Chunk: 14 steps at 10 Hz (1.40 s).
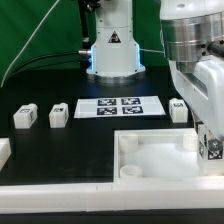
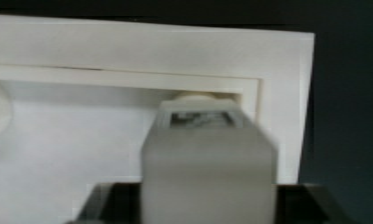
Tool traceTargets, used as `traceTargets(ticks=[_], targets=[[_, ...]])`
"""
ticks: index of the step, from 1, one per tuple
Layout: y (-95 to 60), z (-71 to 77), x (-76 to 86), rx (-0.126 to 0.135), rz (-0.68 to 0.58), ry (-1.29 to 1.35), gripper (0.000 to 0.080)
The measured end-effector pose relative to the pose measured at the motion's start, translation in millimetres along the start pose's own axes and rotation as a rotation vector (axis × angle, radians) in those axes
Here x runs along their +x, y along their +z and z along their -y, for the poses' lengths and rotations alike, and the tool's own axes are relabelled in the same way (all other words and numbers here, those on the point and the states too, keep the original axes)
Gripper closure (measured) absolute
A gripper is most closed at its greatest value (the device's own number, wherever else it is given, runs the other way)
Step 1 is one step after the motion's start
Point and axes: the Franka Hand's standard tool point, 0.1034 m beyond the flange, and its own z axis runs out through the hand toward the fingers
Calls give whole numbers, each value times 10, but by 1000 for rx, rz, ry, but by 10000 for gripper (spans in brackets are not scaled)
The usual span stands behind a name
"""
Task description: Assemble one leg
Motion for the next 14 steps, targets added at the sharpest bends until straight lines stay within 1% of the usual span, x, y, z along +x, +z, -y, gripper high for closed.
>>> traceTargets(ticks=[2,3,5,10,13,14], targets=[[1,0,0,0,0,-78,173],[2,-1,-3,0,1,-95,173],[2,-1,18,-2,-4,-390,152],[1,-1,27,-8,-8,-889,150],[-11,11,17,-29,-34,-1176,150],[-11,12,25,-44,-47,-1322,150]])
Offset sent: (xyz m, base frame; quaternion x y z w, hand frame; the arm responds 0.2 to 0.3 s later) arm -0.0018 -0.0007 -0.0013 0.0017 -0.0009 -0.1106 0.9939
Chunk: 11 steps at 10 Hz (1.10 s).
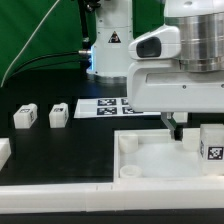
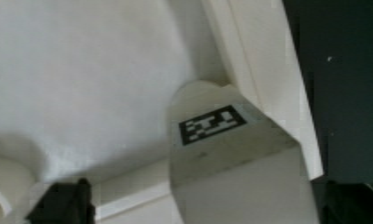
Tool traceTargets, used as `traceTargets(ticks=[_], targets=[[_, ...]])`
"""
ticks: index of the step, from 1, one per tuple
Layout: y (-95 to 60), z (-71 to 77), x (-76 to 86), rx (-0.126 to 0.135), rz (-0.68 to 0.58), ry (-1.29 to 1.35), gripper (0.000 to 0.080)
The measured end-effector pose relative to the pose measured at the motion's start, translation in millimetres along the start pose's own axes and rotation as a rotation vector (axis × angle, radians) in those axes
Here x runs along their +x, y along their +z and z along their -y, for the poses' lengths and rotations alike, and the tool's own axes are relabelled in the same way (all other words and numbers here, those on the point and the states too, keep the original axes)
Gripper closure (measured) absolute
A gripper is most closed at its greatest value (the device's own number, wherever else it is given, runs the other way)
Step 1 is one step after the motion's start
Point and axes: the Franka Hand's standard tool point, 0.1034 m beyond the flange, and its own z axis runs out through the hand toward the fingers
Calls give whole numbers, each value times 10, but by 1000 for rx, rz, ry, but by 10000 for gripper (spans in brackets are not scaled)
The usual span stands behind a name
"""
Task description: Assemble one leg
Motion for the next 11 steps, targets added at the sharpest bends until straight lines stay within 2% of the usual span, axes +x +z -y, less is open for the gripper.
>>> traceTargets(ticks=[2,5,6,7,8,9,11], targets=[[10,14,-11,-17,-2,-208,150],[12,21,-14,-16,-3,-243,150],[13,21,-14,-16,-3,-243,263],[13,21,-14,-16,-3,-243,437],[14,20,-15,-16,-2,-243,437],[14,19,-15,-16,-2,-243,508],[15,18,-16,-16,-2,-243,508]])
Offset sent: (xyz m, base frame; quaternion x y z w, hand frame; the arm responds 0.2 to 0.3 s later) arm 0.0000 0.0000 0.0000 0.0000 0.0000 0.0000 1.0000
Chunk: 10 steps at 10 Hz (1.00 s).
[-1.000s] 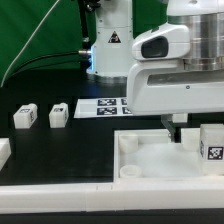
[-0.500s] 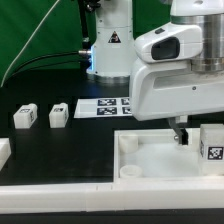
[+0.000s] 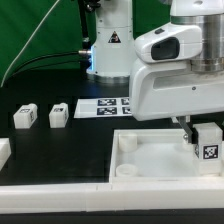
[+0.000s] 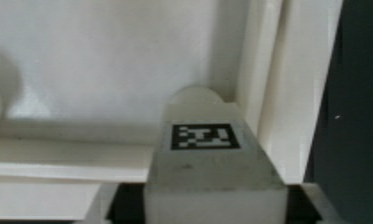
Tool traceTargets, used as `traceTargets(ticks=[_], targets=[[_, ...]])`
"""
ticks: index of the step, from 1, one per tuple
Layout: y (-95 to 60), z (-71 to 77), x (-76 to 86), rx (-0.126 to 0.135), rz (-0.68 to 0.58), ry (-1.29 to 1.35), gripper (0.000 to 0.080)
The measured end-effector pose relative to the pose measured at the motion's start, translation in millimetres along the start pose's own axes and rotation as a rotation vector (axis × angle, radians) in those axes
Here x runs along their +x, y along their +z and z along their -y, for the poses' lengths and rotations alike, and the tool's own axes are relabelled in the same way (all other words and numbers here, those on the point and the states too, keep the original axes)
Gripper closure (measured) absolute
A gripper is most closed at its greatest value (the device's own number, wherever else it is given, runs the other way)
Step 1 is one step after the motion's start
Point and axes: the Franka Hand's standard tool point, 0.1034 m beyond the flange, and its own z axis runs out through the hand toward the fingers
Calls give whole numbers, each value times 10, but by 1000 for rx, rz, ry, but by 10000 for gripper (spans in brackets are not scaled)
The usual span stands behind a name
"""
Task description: Assemble one leg
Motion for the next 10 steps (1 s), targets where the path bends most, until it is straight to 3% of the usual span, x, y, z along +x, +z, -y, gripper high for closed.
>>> traceTargets(ticks=[3,10], targets=[[0,-13,0,1,0,39,508],[13,47,-17,26,13,739,506]])
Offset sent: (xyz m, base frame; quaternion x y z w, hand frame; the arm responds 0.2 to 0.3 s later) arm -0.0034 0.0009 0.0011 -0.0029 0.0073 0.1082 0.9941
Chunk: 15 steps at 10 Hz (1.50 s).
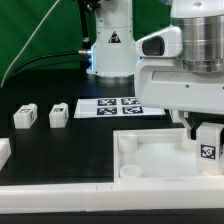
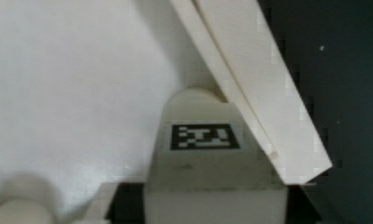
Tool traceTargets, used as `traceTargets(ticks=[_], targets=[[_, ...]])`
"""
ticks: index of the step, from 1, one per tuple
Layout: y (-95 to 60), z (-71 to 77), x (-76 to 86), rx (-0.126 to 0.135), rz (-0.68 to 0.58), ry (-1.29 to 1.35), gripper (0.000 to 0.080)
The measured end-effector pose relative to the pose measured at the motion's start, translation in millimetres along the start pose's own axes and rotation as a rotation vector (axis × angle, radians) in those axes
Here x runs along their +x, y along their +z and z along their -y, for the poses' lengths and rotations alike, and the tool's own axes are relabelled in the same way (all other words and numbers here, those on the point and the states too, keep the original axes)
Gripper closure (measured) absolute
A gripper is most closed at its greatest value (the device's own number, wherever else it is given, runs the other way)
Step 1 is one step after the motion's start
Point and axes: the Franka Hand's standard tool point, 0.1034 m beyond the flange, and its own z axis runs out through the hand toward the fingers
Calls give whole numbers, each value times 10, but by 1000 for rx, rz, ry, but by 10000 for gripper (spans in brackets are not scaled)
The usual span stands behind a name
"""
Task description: Assemble one leg
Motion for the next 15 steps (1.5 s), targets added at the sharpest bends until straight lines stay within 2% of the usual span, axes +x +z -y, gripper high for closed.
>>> traceTargets(ticks=[6,9,12,13,14,15], targets=[[5,7,-12,17,26,612,506],[7,23,-14,34,46,945,506],[5,22,-6,38,52,999,506],[6,23,-8,38,52,999,377],[7,25,-11,37,53,998,377],[7,26,-12,38,52,979,242]])
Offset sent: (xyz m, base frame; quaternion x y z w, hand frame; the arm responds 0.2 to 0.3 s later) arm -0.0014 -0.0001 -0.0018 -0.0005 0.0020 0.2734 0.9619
